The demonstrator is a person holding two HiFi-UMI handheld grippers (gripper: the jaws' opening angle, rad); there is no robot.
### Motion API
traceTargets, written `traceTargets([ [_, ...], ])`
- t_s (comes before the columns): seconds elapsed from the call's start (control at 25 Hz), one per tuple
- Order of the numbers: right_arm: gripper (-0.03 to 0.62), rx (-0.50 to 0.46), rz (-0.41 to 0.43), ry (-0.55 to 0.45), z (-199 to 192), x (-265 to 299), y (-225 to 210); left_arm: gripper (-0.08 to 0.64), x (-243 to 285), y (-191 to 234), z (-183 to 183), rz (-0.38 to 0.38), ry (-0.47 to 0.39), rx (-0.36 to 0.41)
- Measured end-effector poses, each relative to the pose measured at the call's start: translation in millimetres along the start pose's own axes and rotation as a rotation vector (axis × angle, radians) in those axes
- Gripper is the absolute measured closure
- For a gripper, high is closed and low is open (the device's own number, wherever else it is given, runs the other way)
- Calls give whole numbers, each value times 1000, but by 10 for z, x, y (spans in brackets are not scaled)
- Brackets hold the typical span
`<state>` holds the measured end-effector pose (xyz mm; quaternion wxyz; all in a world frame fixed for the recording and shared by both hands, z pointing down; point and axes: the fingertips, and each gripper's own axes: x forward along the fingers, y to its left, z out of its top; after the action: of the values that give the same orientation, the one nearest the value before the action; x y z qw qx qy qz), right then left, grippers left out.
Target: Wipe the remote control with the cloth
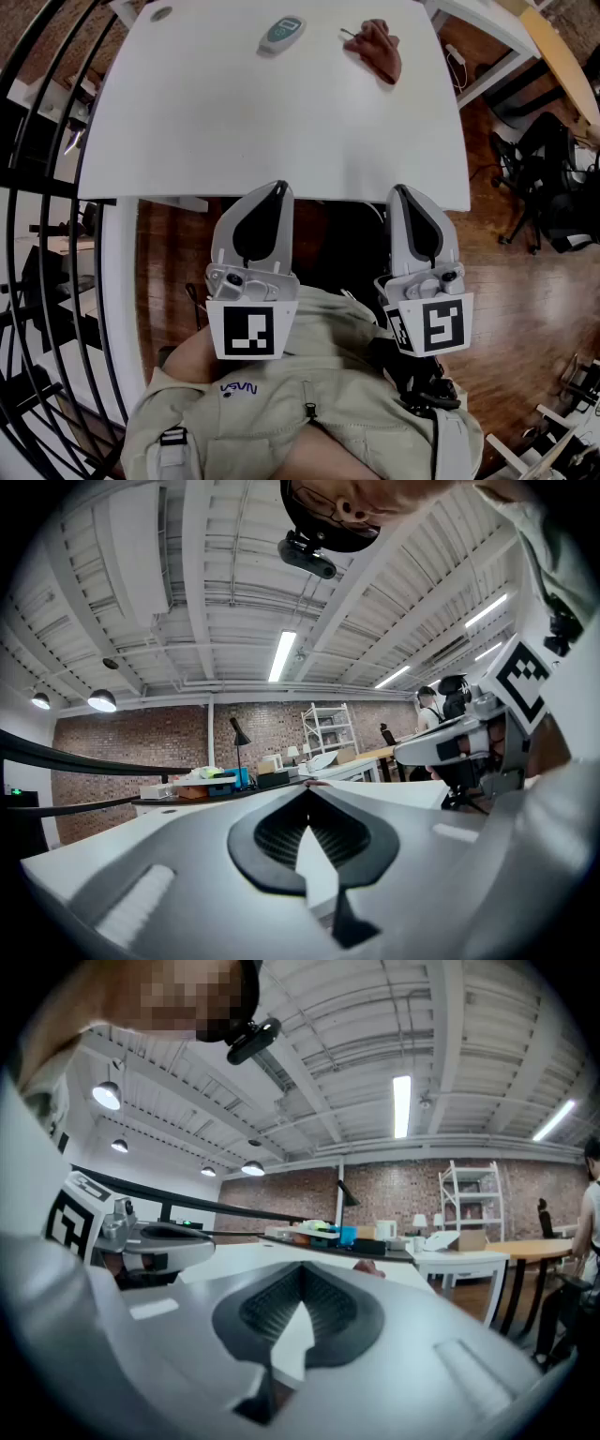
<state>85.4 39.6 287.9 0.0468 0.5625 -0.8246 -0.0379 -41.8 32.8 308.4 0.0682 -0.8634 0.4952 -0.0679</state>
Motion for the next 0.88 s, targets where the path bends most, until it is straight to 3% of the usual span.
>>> traceTargets([
  [0.32, 589, -10, 1, -20, -9, 186, -106, 557, 194, 52, -23, 2, -11, 8],
  [0.56, 589, -42, -1, -55, 159, 447, -293, 557, 502, 198, 176, -5, -49, 39],
  [0.68, 589, -80, 7, -72, 289, 638, -434, 557, 737, 286, 385, -20, -86, 84],
  [0.88, 588, -177, 27, -71, 492, 1124, -683, 536, 1299, 569, 511, -54, -83, 58],
])
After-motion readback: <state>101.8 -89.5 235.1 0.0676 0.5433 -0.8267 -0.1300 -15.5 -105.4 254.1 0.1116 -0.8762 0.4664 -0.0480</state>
